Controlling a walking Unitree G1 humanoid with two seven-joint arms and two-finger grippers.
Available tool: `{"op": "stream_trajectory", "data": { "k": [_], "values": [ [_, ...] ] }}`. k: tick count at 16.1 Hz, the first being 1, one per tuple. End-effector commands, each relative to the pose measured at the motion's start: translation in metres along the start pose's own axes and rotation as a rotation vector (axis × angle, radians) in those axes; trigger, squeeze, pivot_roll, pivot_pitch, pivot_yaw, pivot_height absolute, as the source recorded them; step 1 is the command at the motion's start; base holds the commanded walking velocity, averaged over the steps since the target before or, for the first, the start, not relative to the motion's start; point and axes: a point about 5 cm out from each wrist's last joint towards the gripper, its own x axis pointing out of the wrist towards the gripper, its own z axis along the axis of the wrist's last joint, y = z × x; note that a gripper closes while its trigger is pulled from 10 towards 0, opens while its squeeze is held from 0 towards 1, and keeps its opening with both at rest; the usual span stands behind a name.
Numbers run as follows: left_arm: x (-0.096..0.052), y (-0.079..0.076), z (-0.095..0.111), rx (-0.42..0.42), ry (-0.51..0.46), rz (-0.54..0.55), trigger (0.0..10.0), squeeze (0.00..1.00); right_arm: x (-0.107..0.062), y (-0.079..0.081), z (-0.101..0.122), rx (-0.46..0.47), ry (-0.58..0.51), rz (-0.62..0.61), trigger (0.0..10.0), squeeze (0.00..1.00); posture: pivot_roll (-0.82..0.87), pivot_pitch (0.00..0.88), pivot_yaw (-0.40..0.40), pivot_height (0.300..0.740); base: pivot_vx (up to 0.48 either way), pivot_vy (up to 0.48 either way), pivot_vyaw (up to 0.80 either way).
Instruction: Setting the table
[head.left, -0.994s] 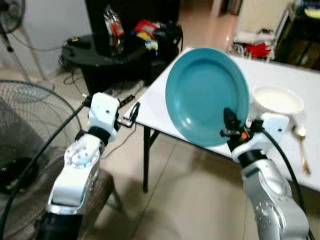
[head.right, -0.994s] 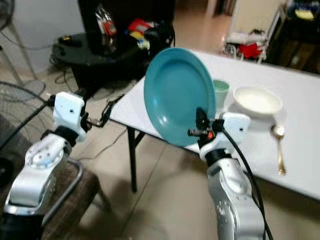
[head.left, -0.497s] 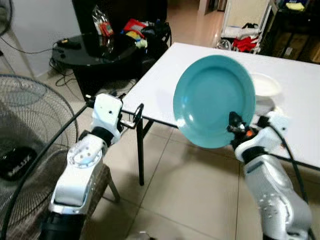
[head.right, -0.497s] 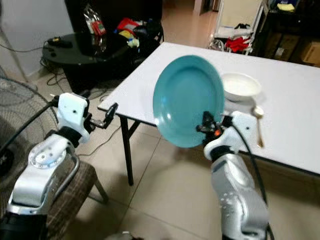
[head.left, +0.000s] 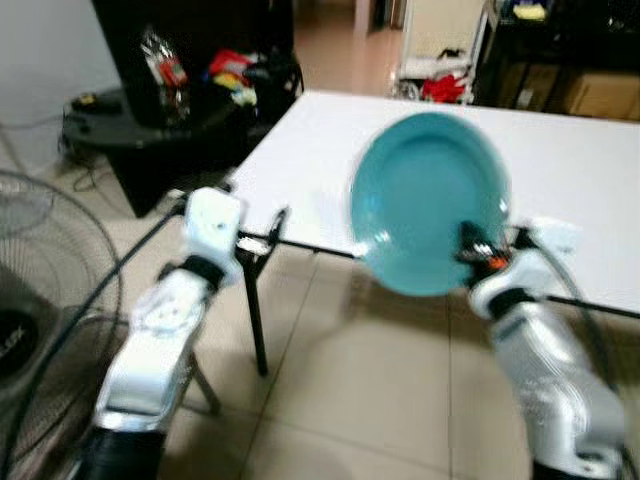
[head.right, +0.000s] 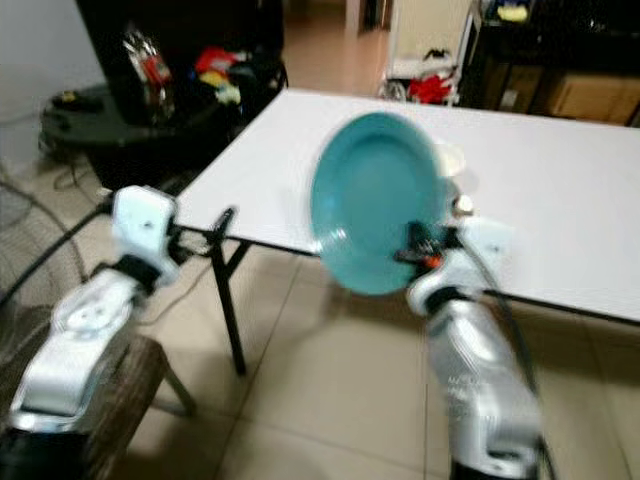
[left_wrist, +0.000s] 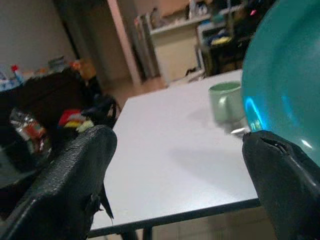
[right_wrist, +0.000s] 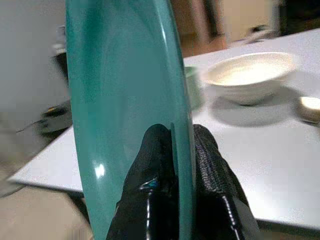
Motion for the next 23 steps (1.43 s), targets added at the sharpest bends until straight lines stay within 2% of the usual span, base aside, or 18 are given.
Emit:
{"op": "stream_trajectory", "data": {
  "k": [1, 7, 11, 14, 18, 21, 23],
  "values": [
    [0.003, -0.003, 0.003, -0.003, -0.010, -0.016, 10.0, 0.00, 0.001, 0.002, 0.007, -0.014, -0.019, 0.028, 10.0, 0.00, 0.05, 0.000, 0.042, 0.740, 0.319, 0.000, 0.00],
    [0.000, -0.002, -0.001, -0.014, 0.001, -0.009, 10.0, 0.00, 0.002, 0.003, 0.001, 0.017, 0.032, 0.066, 10.0, 0.00, 0.05, 0.000, 0.031, 0.740, 0.319, 0.000, 0.00],
    [-0.003, 0.001, -0.004, -0.020, 0.011, 0.001, 10.0, 0.00, 0.001, 0.002, 0.000, 0.055, 0.050, 0.084, 10.0, 0.00, 0.05, 0.000, 0.023, 0.740, 0.324, 0.000, -0.73],
    [-0.005, 0.004, -0.006, -0.012, 0.022, 0.004, 10.0, 0.00, -0.002, 0.002, -0.005, 0.094, 0.093, 0.093, 10.0, 0.00, 0.06, 0.000, 0.019, 0.740, 0.317, 0.000, 0.00],
    [-0.010, -0.003, -0.012, -0.024, 0.062, -0.099, 10.0, 0.00, -0.007, 0.002, -0.009, 0.177, 0.145, 0.109, 10.0, 0.00, 0.05, 0.000, 0.018, 0.740, 0.000, 0.000, 0.00],
    [-0.014, -0.008, -0.017, -0.033, 0.093, -0.182, 10.0, 0.00, -0.011, -0.004, -0.014, 0.212, 0.208, 0.076, 10.0, 0.00, 0.04, 0.000, 0.022, 0.740, 0.000, 0.000, 0.00],
    [-0.014, -0.014, -0.016, -0.028, 0.096, -0.248, 10.0, 0.00, -0.008, -0.015, -0.019, 0.313, 0.280, 0.001, 10.0, 0.00, 0.04, 0.000, 0.022, 0.740, 0.000, 0.000, 0.00]
  ]
}}
